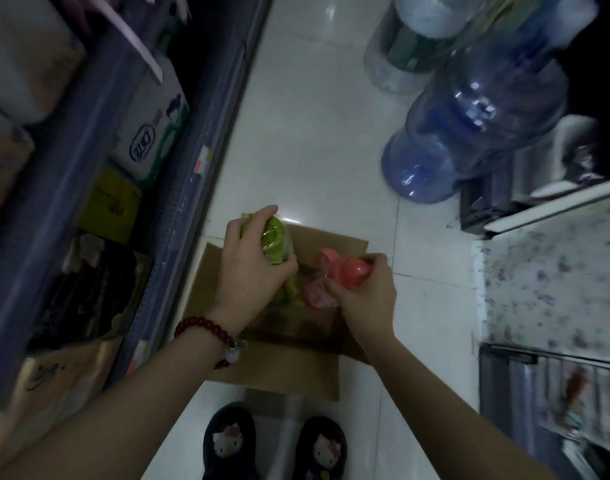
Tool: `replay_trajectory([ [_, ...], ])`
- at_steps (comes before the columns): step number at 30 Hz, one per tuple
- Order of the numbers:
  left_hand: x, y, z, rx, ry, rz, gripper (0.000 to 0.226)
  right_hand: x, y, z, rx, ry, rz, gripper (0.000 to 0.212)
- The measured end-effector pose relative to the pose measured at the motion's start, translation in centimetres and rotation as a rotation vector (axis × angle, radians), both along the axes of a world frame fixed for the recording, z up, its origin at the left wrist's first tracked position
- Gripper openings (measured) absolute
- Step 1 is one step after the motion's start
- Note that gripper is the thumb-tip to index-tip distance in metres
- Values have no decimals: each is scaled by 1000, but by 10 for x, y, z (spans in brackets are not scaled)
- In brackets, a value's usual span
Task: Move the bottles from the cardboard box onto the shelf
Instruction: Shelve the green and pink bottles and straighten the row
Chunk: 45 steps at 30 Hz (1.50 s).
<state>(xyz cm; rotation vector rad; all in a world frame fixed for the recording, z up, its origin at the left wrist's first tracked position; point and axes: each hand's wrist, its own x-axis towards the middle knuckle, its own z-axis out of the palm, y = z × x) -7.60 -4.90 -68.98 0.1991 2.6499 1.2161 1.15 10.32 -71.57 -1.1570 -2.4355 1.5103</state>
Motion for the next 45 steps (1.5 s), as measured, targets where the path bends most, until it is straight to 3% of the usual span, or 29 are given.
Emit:
replay_trajectory([
  [11,-25,66,269,104,169,-152,76,14,71,275,87,179,-181,51],
  [19,-19,138,450,301,222,-431,75,48,107,472,95,388,-425,69],
  [25,16,198,587,474,270,-598,69,99,138,604,264,536,-555,54],
  [30,64,248,682,603,280,-728,54,158,166,694,415,656,-619,42],
  [45,243,333,892,892,260,-1038,51,341,208,895,794,700,-795,54],
])
